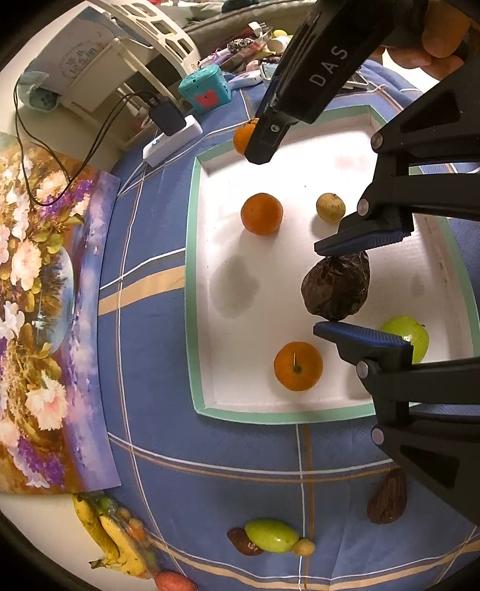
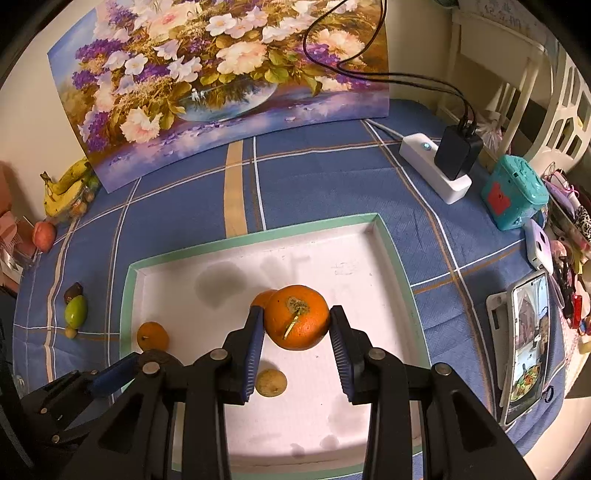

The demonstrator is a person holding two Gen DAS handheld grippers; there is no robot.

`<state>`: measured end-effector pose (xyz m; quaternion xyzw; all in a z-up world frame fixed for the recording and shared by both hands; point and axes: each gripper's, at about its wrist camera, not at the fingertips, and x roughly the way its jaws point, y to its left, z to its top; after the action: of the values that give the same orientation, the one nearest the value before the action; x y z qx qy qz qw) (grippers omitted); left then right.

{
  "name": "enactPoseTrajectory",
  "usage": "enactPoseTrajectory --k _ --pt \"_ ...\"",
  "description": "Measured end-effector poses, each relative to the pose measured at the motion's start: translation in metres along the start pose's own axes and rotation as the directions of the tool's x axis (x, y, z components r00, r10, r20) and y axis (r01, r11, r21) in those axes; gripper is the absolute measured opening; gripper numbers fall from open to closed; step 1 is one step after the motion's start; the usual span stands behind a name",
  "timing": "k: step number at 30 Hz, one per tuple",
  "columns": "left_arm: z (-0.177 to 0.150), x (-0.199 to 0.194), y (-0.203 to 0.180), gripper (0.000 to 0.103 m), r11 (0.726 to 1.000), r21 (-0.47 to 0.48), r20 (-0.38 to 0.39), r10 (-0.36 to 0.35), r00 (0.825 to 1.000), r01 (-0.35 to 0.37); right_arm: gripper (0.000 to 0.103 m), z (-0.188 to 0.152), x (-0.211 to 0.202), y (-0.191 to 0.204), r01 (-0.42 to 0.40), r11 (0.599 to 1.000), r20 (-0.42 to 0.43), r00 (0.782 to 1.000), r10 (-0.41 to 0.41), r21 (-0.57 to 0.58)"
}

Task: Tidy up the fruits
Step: 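Carry the orange in the right tool over the tray while the left tool carries the brown fruit, then open the right tool to set the orange in the tray while the left tool releases the brown fruit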

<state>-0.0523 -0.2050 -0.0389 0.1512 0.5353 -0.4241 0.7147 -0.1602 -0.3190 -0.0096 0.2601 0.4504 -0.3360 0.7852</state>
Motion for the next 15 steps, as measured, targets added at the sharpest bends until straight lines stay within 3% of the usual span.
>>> enactPoseTrajectory --k 15 --pt "-0.008 0.027 0.014 0.039 0.999 -0.045 -0.055 0.006 0.998 -0.008 0.037 -0.015 0.045 0.000 0.025 0.999 -0.131 0.991 -0.028 -0.019"
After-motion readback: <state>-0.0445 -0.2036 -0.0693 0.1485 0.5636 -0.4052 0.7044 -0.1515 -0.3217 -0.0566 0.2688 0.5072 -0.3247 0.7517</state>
